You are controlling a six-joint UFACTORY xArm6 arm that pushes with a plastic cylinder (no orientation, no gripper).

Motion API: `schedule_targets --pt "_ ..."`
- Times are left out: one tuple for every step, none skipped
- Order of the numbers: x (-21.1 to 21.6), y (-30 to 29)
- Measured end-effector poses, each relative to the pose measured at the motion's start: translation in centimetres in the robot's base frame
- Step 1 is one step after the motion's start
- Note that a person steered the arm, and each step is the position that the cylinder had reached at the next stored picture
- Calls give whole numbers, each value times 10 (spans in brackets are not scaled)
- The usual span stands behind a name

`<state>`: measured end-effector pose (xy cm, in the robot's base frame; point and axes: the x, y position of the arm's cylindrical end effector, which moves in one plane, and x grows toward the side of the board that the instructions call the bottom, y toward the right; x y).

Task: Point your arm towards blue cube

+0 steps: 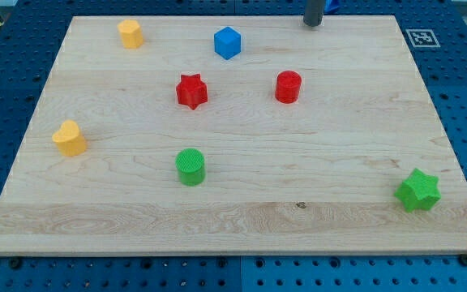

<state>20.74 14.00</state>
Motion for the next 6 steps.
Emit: schedule_targets --pt "-1 -12" --pt "0 -46" --pt "0 -79" --pt "6 -112" --pt "14 -152" --pt "22 -192"
